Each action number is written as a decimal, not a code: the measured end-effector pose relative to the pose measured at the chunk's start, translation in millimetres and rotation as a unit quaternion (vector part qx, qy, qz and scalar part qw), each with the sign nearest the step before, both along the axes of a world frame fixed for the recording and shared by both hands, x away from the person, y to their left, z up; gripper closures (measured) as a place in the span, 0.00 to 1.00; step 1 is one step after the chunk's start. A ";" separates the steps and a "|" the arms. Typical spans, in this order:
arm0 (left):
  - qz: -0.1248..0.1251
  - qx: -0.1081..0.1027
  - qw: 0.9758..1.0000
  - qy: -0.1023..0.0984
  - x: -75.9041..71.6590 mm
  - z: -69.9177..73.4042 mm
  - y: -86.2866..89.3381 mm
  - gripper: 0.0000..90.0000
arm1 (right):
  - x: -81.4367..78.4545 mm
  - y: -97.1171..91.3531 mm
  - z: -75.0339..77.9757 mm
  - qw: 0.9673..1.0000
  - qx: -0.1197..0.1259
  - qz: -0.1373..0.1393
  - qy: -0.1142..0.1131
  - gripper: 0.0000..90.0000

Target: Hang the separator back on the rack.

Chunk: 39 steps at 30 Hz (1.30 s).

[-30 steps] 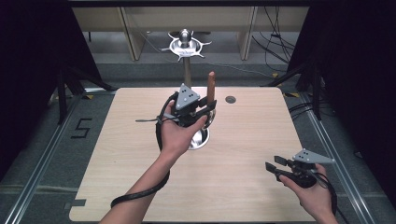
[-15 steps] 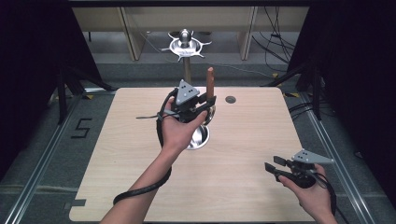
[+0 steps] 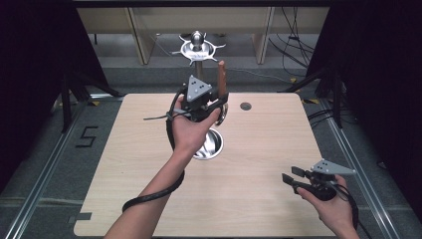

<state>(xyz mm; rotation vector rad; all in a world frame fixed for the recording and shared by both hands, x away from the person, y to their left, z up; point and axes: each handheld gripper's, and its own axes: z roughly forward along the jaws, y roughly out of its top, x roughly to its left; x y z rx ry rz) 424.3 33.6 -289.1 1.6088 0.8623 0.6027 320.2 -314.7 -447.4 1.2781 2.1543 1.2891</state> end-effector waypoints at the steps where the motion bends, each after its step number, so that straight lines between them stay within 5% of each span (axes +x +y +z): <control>1: 0.001 0.002 1.000 0.001 1.1 0.8 0.3 0.80 | -0.1 0.1 -0.1 1.000 0.000 0.000 0.000 0.56; 29: 0.028 -0.038 0.999 0.020 11.2 -3.7 10.1 0.79 | -0.2 0.9 -1.1 1.000 -0.003 0.004 0.007 0.56; 35: 0.035 -0.044 0.998 0.026 10.7 -8.5 15.6 0.61 | -0.4 2.0 -1.4 1.000 -0.003 0.005 0.008 0.56; 39: 0.031 -0.029 0.999 0.007 -1.8 -16.8 23.7 0.55 | -0.4 0.3 -0.7 1.000 -0.002 0.001 0.005 0.55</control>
